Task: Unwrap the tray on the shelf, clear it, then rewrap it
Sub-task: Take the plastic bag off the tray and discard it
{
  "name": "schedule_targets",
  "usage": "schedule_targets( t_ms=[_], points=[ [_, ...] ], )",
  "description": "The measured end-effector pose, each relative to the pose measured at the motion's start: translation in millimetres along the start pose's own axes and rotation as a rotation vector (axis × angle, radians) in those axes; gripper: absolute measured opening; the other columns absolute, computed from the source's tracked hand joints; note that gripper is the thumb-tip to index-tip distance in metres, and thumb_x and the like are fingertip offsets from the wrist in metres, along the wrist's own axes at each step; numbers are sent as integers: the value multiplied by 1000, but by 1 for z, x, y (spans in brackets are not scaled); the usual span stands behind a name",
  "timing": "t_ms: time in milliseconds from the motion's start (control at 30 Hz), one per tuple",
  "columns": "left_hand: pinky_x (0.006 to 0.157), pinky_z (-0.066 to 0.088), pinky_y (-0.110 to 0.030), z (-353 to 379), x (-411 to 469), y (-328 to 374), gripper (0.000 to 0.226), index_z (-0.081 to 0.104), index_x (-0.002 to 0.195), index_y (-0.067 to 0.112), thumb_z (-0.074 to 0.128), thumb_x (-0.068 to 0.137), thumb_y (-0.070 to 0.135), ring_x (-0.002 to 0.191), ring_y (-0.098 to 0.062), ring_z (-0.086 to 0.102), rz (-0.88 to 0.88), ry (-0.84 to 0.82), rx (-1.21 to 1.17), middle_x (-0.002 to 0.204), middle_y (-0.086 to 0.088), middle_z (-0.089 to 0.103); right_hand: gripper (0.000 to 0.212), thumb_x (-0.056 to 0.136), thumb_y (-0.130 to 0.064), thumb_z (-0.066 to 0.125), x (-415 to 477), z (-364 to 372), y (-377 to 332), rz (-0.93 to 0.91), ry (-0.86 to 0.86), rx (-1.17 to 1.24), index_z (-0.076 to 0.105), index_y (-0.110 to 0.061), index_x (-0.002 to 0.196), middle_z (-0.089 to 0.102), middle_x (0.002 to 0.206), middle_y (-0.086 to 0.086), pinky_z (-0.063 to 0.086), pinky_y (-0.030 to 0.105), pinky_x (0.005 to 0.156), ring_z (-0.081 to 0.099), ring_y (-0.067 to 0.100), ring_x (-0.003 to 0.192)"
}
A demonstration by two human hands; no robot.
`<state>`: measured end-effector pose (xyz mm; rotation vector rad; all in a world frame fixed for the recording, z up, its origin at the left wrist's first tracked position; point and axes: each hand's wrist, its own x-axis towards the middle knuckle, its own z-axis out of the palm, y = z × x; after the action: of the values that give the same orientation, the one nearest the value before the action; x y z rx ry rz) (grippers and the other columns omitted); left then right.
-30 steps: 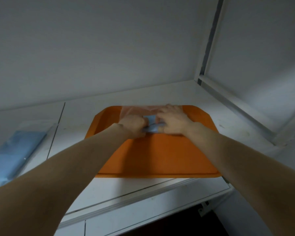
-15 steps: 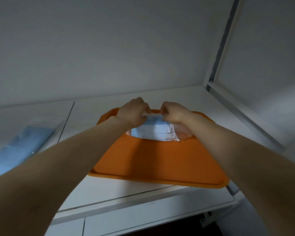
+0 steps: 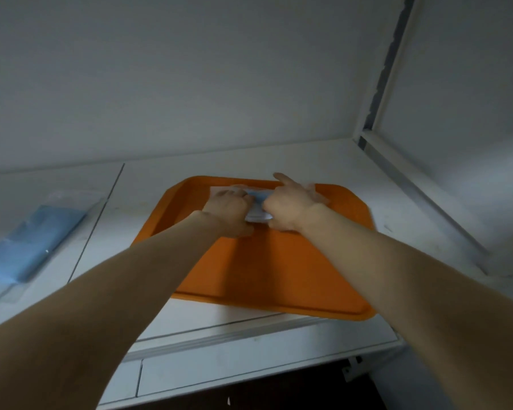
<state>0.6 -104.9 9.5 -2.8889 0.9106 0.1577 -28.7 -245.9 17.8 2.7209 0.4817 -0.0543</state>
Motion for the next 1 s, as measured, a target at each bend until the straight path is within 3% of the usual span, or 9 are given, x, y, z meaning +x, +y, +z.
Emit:
schedule_targets(
  t_ms=[100,233,333,400,533,667,767,900,1000],
  points=[
    [106,33,-36,3,4,3,65,36,141,16,61,85,38,129,-27,43,-12,95,54,140,-7,45,29,93,-30,45,-9,-3,1,95,70,56,69,-18,104,64,114,10,1,37,119,41,27,130],
    [80,42,-33,-9,8,15,29,57,115,12,48,96,33,105,-31,58,36,285,81,114,-10,60,32,89,-39,47,-34,-5,20,260,217,174,64,-20,108,63,113,7,0,45,119,44,24,124],
    [72,36,-30,-32,10,29,42,59,102,10,48,93,48,96,-32,62,68,318,-60,104,-11,64,64,77,-58,61,-60,-7,38,440,234,309,50,-24,131,52,133,3,-3,49,116,35,21,134],
    [71,36,-30,-46,14,39,36,59,103,9,48,94,42,98,-33,61,83,335,-172,106,-14,64,81,75,-51,68,-81,-8,48,580,232,434,34,-26,143,41,145,2,-3,52,116,27,20,140],
    [72,37,-28,-65,18,69,26,60,109,12,46,95,29,106,-32,58,174,299,-249,115,-13,62,66,81,-23,64,-125,-3,60,833,323,539,38,-29,141,41,146,1,3,47,117,27,18,140],
    [76,44,-30,-77,23,102,21,65,103,14,51,90,24,104,-32,59,244,241,-328,112,-13,64,72,74,-37,72,-161,-2,68,947,315,683,42,-31,138,41,146,-3,2,48,117,27,18,140],
    [71,43,-29,-85,25,126,21,66,101,13,51,89,22,99,-31,61,283,224,-334,107,-13,66,71,73,-37,72,-193,-1,77,1082,380,820,43,-27,137,51,135,-5,19,36,110,45,19,128],
    [74,45,-28,-91,22,157,24,68,102,11,53,85,18,99,-32,63,347,201,-390,105,-15,67,42,77,-41,68,-221,2,83,1232,315,619,61,-22,114,64,113,-1,28,33,98,56,20,110],
    [73,44,-28,-92,17,181,22,68,99,8,53,83,13,98,-34,63,386,166,-434,101,-19,66,26,80,-38,63,-229,5,84,1379,325,521,64,-19,97,68,101,2,31,34,96,60,23,104]
  ],
)
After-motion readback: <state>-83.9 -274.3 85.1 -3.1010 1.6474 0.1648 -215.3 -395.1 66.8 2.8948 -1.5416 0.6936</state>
